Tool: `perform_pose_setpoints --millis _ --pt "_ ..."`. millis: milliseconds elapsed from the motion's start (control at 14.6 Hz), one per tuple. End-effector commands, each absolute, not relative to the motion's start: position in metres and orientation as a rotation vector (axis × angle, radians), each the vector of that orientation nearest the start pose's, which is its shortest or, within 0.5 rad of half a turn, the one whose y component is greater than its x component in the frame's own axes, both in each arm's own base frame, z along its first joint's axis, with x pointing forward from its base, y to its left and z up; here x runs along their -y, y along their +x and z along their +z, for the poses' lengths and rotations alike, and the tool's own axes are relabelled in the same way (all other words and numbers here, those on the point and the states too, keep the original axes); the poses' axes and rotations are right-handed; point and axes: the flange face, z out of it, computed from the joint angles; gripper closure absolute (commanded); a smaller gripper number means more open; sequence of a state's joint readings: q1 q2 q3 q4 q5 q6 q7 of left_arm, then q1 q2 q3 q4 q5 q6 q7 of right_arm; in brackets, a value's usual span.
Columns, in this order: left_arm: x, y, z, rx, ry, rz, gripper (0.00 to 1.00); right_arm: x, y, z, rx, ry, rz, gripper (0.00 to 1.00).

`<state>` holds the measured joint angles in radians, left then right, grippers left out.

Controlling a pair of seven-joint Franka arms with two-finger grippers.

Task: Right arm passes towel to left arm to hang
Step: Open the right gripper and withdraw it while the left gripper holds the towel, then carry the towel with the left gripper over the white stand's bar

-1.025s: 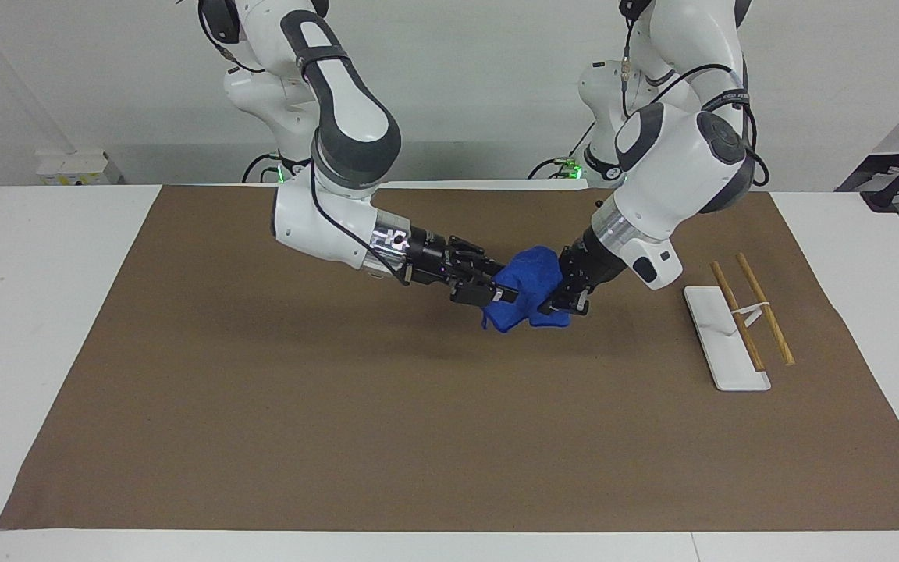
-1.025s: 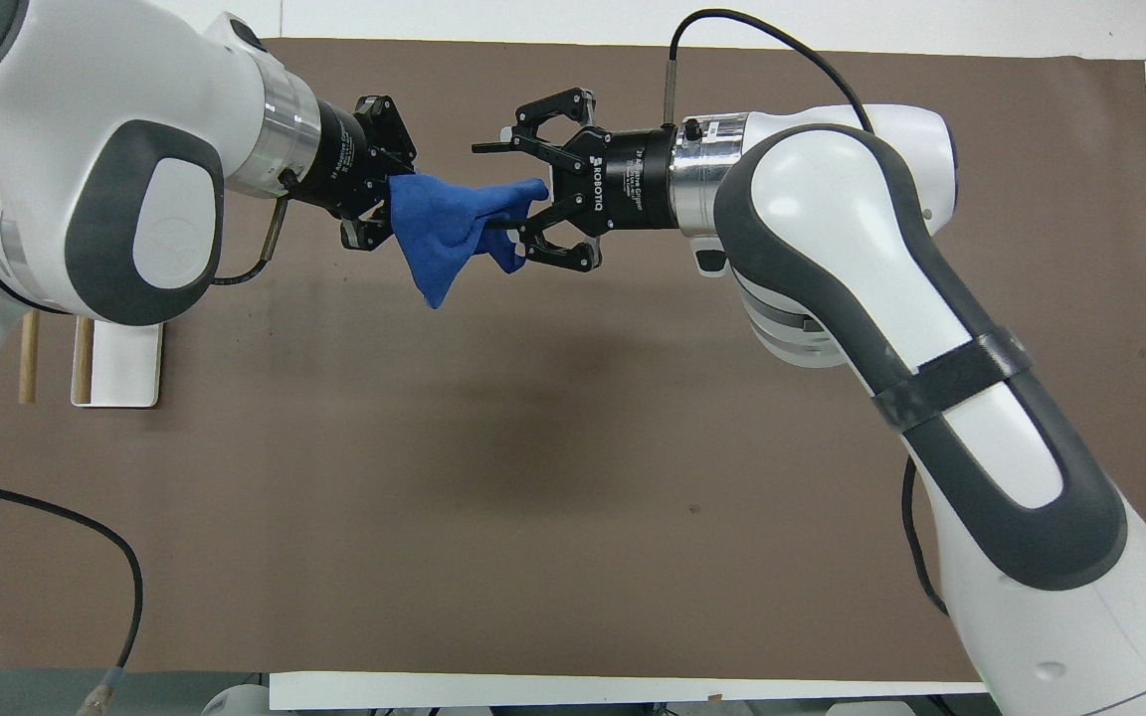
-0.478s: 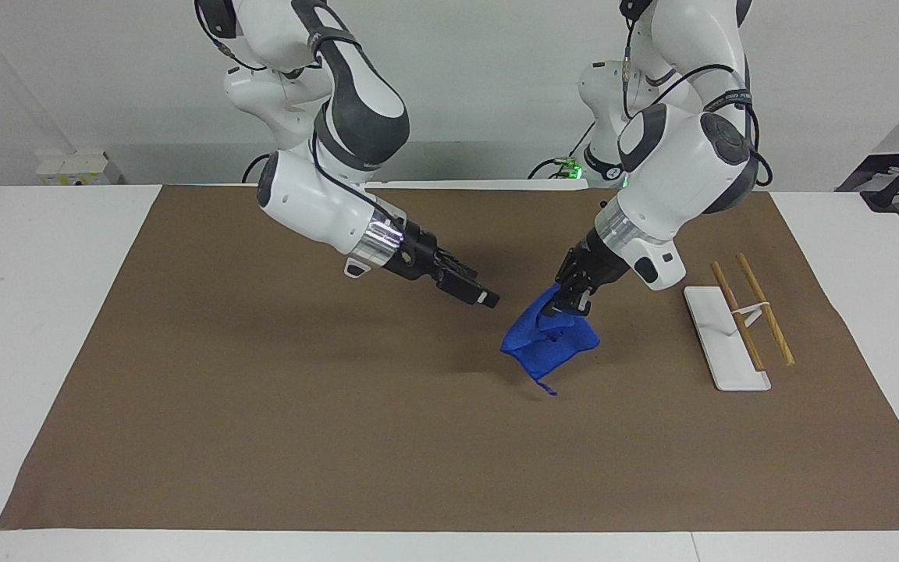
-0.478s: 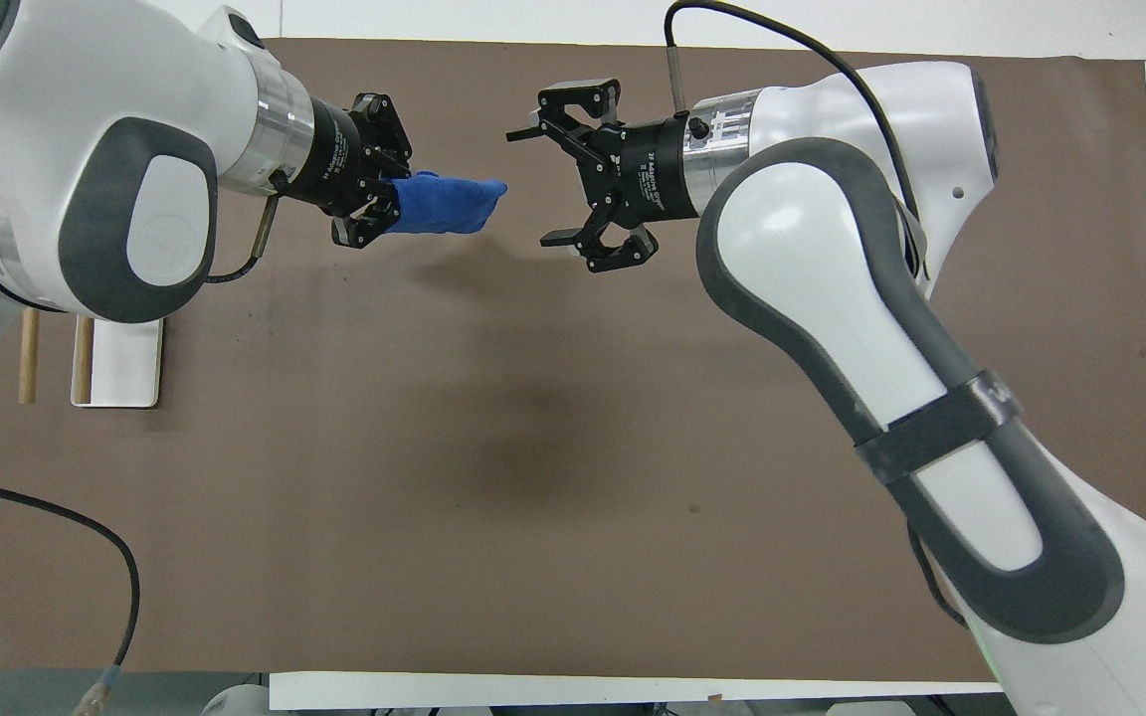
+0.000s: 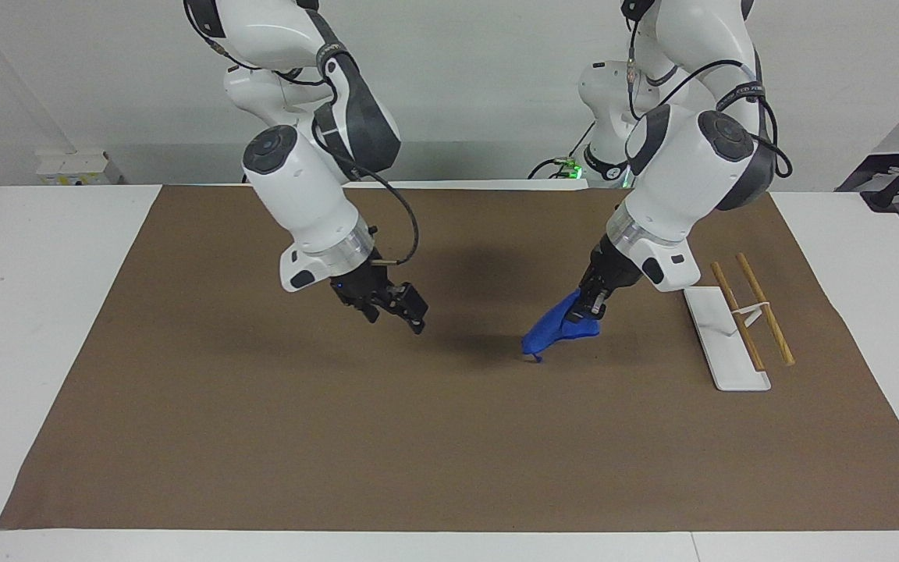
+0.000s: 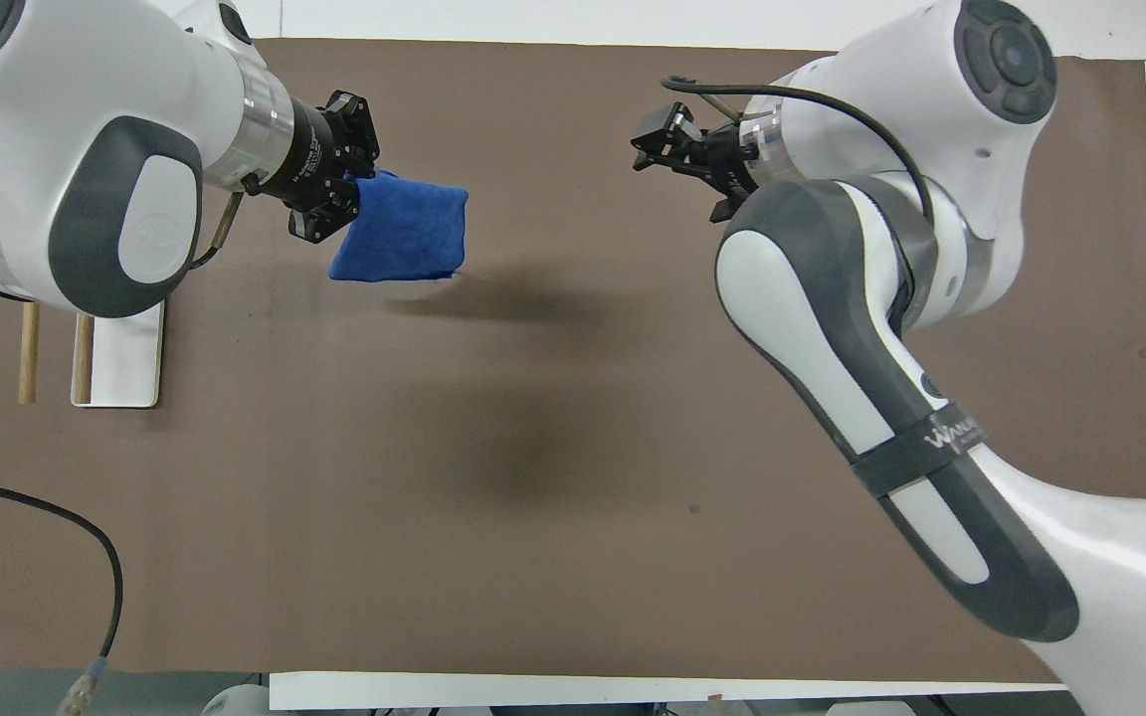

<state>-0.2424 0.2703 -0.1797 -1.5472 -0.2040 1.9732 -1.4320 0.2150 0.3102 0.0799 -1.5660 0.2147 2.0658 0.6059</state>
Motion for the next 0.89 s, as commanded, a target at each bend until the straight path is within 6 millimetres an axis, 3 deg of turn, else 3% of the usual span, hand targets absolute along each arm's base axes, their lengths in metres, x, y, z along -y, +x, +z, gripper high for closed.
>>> perform_pose_setpoints --millis 0,205,410,547,683,820 --pt "0.227 0.61 0.52 1.787 -2.831 0.192 1.0 -0.153 0.633 0.512 -0.338 -3.031 -0.142 0.0" --pt "0.18 0.617 0.518 1.874 -2.724 0.233 1.0 -0.103 0.623 0.536 -0.182 -3.194 -0.112 0.0" --pt "0.138 0.619 0.519 2.017 -2.614 0.362 1.0 -0.061 0.621 0.557 -0.149 -3.213 -0.105 0.0" --pt "0.111 0.626 0.521 2.263 -2.48 0.488 1.0 -0.047 0.621 0.56 -0.114 -3.218 -0.089 0.0" --pt "0.1 0.629 0.521 2.336 -2.415 0.49 1.0 -0.041 0.617 0.571 -0.079 -3.223 -0.102 0.0" --pt "0.069 0.629 0.515 2.408 -2.331 0.485 1.0 -0.034 0.617 0.571 -0.07 -3.225 -0.093 0.0"
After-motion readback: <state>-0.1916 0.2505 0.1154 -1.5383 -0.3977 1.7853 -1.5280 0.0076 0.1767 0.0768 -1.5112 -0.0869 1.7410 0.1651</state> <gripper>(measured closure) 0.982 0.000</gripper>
